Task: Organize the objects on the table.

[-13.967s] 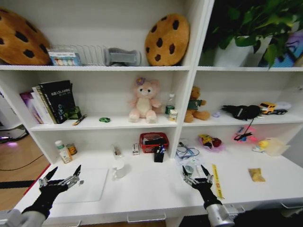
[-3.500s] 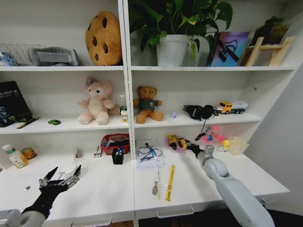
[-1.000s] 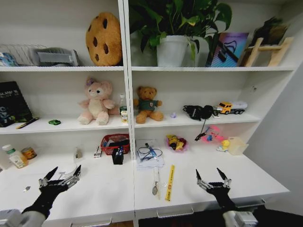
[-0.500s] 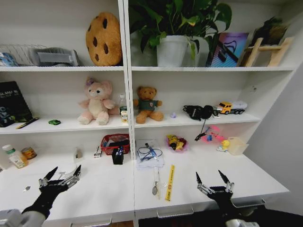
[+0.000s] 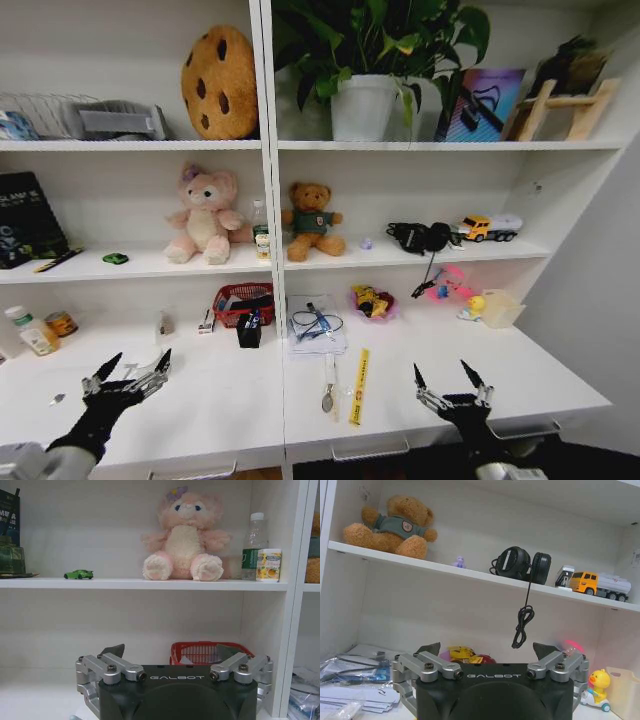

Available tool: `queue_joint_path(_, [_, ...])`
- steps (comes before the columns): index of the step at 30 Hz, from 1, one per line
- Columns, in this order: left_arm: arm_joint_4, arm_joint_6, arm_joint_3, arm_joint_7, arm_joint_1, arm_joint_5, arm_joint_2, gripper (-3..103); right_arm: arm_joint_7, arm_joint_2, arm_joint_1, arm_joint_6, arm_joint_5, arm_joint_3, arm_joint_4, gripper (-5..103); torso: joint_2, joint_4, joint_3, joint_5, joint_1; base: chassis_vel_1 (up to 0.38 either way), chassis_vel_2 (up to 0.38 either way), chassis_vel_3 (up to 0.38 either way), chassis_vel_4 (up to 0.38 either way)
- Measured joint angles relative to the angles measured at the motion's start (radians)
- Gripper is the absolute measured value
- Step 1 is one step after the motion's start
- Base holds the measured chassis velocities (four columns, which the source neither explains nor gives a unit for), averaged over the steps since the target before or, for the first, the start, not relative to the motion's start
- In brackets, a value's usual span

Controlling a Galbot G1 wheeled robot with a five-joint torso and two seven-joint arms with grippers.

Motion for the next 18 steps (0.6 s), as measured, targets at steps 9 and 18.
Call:
queue_joint_path(9, [0.0, 0.0, 0.0, 0.0, 0.0, 0.0, 0.0, 100, 0.0, 0.0, 0.001, -0.001, 0.001, -0.001, -0.001, 100, 0.0, 0.0001, 0.0, 0.0, 0.0, 0.125, 0.116, -0.112, -0.114])
queue_joint_path(18, [0.0, 0.0, 0.0, 0.0, 0.0, 0.0, 0.0, 100, 0.0, 0.0, 0.001, -0.001, 0.002, -0.001, -0.001, 100, 0.0, 0.0002, 0.0, -0.0003, 0.0, 0.228, 0.245, -0.243, -0.23])
